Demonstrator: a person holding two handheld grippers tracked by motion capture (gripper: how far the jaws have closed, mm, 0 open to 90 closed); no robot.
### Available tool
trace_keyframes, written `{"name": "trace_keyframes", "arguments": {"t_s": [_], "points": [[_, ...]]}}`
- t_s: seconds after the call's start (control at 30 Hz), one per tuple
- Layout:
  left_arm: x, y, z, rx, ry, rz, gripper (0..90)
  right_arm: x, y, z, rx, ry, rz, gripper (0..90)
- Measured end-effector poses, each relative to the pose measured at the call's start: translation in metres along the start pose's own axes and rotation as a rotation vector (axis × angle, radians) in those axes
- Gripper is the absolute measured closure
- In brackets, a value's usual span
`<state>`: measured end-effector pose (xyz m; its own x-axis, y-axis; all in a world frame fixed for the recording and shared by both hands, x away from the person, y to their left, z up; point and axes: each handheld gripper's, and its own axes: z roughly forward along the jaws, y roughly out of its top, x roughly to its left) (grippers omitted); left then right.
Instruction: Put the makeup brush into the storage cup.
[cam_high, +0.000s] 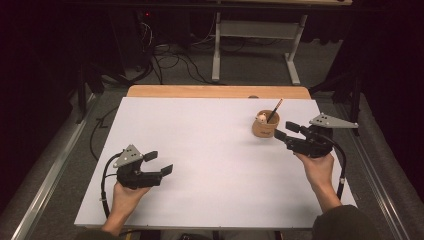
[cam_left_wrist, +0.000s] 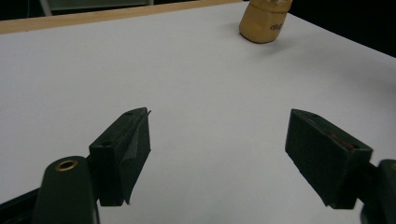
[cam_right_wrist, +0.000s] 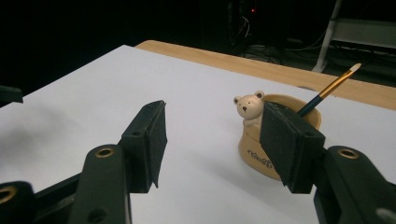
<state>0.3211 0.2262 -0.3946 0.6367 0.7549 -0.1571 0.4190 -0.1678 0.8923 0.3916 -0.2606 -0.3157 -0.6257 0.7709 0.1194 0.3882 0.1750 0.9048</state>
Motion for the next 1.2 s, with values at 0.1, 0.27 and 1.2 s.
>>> {"name": "trace_keyframes", "arguments": {"t_s": [0.1,0.27,1.2], "points": [[0.000,0.000,0.000,-0.001,0.000,-0.001,22.5,0.002,-0.002,-0.002,-0.001,0.009,-0.011,43.4],[0.000,0.000,0.000,-0.004,0.000,-0.003,22.5,0.006,-0.009,-0.005,-0.001,0.018,-0.012,43.2],[0.001,0.000,0.000,-0.002,-0.002,-0.008,22.5,0.018,-0.038,-0.017,0.003,0.068,-0.003,42.9]]}}
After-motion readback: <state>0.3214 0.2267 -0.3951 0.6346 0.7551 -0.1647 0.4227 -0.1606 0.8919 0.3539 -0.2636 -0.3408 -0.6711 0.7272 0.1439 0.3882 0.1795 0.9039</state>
